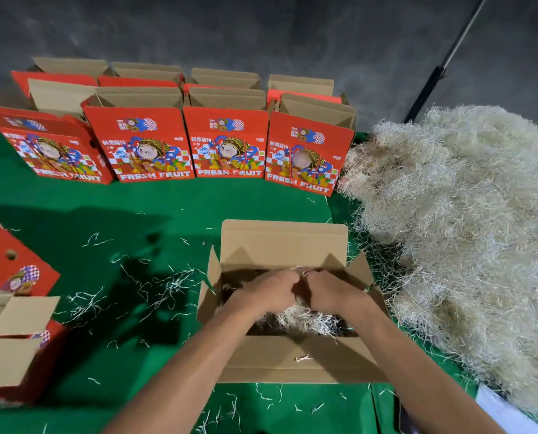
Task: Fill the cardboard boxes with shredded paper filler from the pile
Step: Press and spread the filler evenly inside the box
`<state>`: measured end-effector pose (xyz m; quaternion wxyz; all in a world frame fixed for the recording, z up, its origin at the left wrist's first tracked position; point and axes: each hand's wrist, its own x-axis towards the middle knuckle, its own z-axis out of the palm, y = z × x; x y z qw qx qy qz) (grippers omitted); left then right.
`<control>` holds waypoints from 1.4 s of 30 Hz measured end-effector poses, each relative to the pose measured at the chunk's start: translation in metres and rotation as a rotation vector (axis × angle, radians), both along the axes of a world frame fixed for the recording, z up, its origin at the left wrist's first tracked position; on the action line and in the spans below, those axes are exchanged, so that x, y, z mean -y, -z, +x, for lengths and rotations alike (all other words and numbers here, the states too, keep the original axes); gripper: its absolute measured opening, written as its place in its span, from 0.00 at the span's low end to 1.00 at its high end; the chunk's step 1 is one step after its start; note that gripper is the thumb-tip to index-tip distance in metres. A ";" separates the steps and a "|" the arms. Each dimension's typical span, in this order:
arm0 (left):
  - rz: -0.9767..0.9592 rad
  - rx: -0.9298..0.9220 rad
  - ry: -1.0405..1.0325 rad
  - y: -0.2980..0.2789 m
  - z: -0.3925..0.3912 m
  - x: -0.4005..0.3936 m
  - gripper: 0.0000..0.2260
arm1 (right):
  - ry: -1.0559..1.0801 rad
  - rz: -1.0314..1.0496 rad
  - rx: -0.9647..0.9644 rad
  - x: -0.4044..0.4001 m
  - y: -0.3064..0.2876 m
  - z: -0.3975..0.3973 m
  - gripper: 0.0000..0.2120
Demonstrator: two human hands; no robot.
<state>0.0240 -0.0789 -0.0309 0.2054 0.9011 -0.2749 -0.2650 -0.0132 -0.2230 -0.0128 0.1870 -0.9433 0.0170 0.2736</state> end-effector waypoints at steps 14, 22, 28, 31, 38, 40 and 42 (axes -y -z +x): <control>0.665 0.155 0.408 0.107 0.015 0.006 0.20 | -0.311 -0.178 -0.177 -0.013 0.095 0.026 0.31; 0.946 0.065 0.468 0.132 0.022 -0.007 0.27 | -0.492 -0.489 -0.264 -0.019 0.114 0.027 0.32; 1.103 0.116 0.488 0.142 0.025 -0.019 0.34 | -0.446 -0.712 -0.373 -0.024 0.109 0.029 0.35; 1.096 0.118 0.409 0.134 0.026 -0.028 0.33 | -0.430 -0.582 -0.392 -0.020 0.114 0.017 0.24; 0.907 0.208 0.361 0.101 0.015 -0.029 0.25 | -0.488 -0.783 -0.280 -0.016 0.095 0.015 0.15; 0.789 0.263 0.345 0.090 0.014 -0.027 0.19 | -0.471 -0.653 -0.119 -0.022 0.087 0.020 0.12; 0.727 0.268 0.339 0.085 0.014 -0.022 0.17 | -0.408 -0.402 -0.058 -0.033 0.085 0.023 0.11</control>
